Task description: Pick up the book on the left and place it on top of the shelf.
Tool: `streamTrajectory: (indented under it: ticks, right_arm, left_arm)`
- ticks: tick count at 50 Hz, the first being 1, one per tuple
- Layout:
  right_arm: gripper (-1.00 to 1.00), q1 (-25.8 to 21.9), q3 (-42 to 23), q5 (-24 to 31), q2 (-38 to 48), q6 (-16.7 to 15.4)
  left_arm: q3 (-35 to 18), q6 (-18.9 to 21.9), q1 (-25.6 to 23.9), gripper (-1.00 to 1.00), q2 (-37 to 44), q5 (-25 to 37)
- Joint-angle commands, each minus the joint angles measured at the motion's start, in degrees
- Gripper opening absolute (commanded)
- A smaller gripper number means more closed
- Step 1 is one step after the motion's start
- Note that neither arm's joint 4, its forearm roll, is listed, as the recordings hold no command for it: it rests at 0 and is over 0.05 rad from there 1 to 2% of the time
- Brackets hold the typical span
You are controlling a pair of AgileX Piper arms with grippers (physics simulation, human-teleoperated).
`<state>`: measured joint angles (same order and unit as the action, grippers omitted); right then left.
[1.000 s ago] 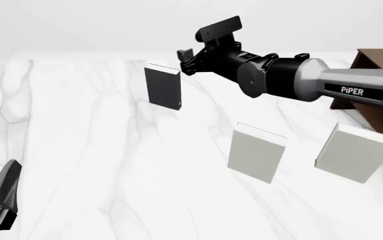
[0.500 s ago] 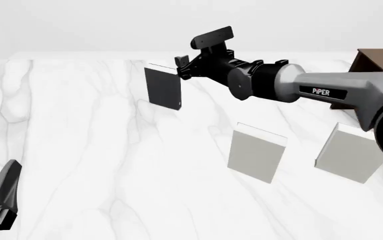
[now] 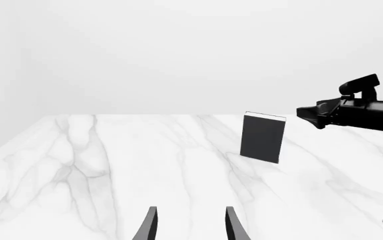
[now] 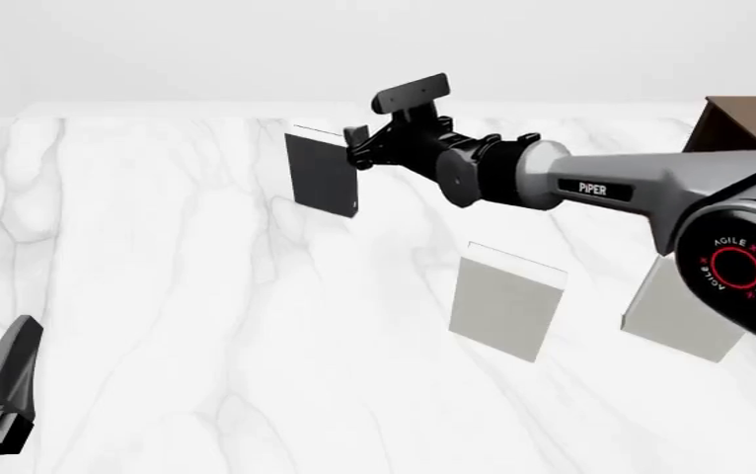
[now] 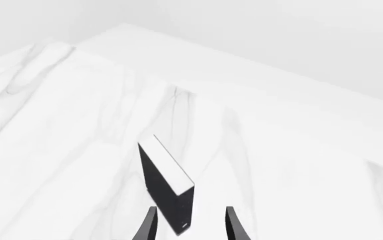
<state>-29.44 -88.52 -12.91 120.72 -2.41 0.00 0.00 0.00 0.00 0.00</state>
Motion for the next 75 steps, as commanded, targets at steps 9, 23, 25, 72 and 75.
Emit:
streamTrajectory:
  ticks: [9, 23, 25, 72, 75]
  right_arm:
    - [1.0, 0.1, -2.1, -0.5, 4.3, 1.4]
    - [1.0, -0.5, -3.9, -0.6, 6.3, 1.7]
    - [1.0, -0.5, -4.5, -0.5, 6.9, 1.7]
    - [1.0, -1.3, -15.8, 3.3, 15.6, 2.6]
    - [1.0, -1.5, -15.8, 3.3, 15.8, 2.7]
  left_arm:
    - [0.0, 0.0, 0.0, 1.0, 0.0, 0.0]
    - [0.0, 0.0, 0.0, 1.0, 0.0, 0.0]
    - [0.0, 0.0, 0.0, 1.0, 0.0, 0.0]
    - [0.0, 0.0, 0.0, 1.0, 0.0, 0.0]
    - [0.0, 0.0, 0.0, 1.0, 0.0, 0.0]
